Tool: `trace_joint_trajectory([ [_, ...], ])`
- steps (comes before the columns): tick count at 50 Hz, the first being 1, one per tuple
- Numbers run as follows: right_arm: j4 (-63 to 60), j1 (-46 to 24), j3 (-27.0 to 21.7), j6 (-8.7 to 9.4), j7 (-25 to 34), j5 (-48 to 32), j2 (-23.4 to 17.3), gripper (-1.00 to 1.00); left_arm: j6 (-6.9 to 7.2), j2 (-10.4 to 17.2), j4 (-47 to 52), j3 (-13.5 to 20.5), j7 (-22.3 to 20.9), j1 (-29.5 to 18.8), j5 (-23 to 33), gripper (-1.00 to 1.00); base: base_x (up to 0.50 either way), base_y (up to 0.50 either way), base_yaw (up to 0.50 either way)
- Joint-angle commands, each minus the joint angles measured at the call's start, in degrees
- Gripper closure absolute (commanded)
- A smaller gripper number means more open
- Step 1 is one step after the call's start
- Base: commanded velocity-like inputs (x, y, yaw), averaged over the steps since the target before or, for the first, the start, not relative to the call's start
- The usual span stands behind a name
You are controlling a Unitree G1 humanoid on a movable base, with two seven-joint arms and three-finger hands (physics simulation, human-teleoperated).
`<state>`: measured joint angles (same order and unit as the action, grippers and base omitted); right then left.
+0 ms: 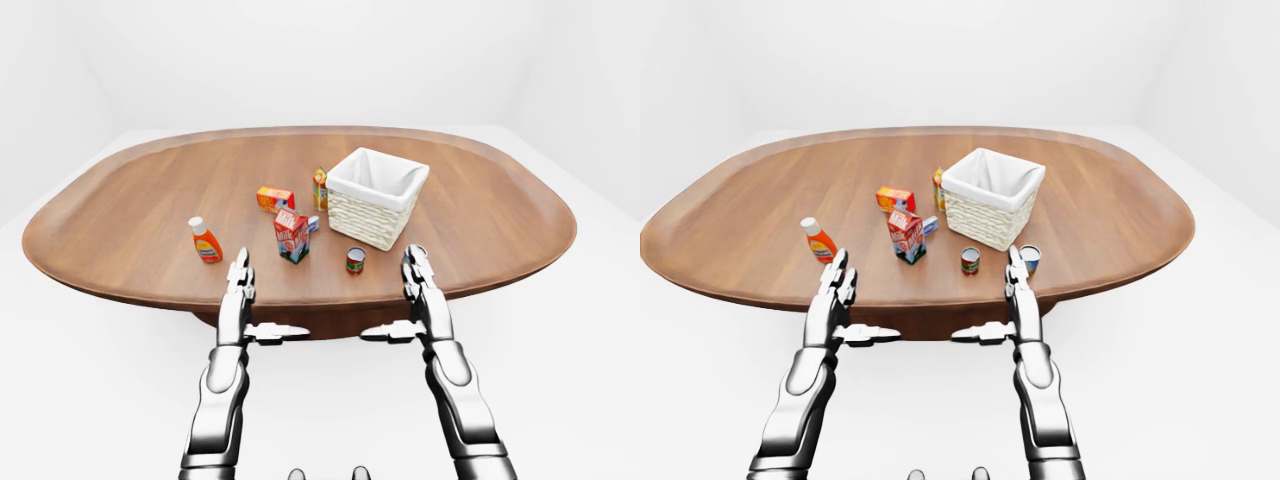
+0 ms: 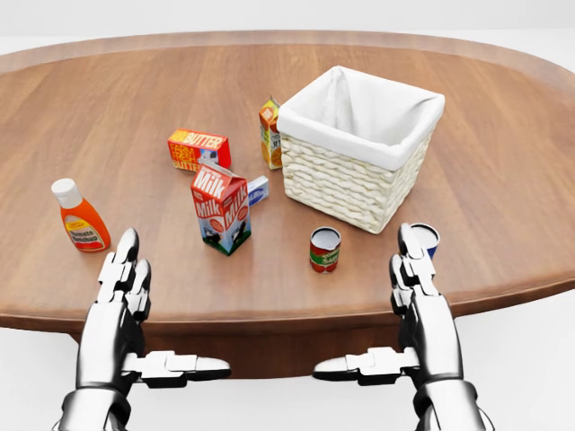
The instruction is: Pick up the tomato sauce, and put it in the basket.
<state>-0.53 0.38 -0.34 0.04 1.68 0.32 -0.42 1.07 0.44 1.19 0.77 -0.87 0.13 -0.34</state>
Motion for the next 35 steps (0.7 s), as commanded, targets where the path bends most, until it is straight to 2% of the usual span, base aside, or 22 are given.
trace_joint_trajectory([
  [1,-1.4,1.4,0.2,-0.63,3.1,-0.7,-0.4,-1.00,2.26,0.6,2.9,1.1,-1.5,0.5,-0.2,-1.00,0.00,0.00,0.00],
  [2,-1.3,1.2,0.1,-0.57,3.1,-0.7,-0.4,-1.00,2.21,0.6,2.6,1.2,-1.4,0.3,-0.2,-1.00,0.00,0.00,0.00],
  [4,-1.3,0.9,-0.1,-0.17,3.2,-0.5,-0.4,-1.00,3.35,0.7,3.9,1.2,-1.5,0.5,-0.4,-1.00,0.00,0.00,0.00],
  [6,-1.3,0.8,-0.2,-0.09,3.2,-0.5,-0.4,-1.00,3.49,0.6,4.1,1.2,-1.5,0.6,-0.3,-1.00,0.00,0.00,0.00],
  [10,-3.6,1.4,-0.1,1.45,3.3,-0.3,-0.3,-1.00,3.45,0.6,4.2,0.9,-1.6,0.9,0.3,-1.00,0.00,0.00,0.00],
  [11,-4.0,1.4,0.0,1.72,3.4,-0.3,-0.3,-1.00,2.07,0.5,2.9,0.9,-1.6,0.9,0.5,-1.00,0.00,0.00,0.00],
  [12,-4.7,1.5,-0.1,2.25,3.4,-0.2,-0.3,-1.00,1.93,0.5,2.8,0.9,-1.6,0.9,0.5,-1.00,0.00,0.00,0.00],
  [13,-5.7,1.7,-0.1,3.17,3.8,0.4,-0.2,-1.00,3.93,0.7,6.5,1.0,-1.8,1.1,0.2,-1.00,0.00,0.00,0.00],
  [16,-7.7,2.2,-0.1,4.96,4.0,1.1,-0.2,-1.00,3.93,0.7,7.8,1.0,-2.0,1.2,0.3,-1.00,0.00,0.00,0.00],
  [35,-17.8,3.6,-0.8,4.96,4.8,4.5,-0.3,-1.00,3.93,0.7,18.0,1.5,-2.8,1.6,-0.9,-1.00,0.00,0.00,0.00],
])
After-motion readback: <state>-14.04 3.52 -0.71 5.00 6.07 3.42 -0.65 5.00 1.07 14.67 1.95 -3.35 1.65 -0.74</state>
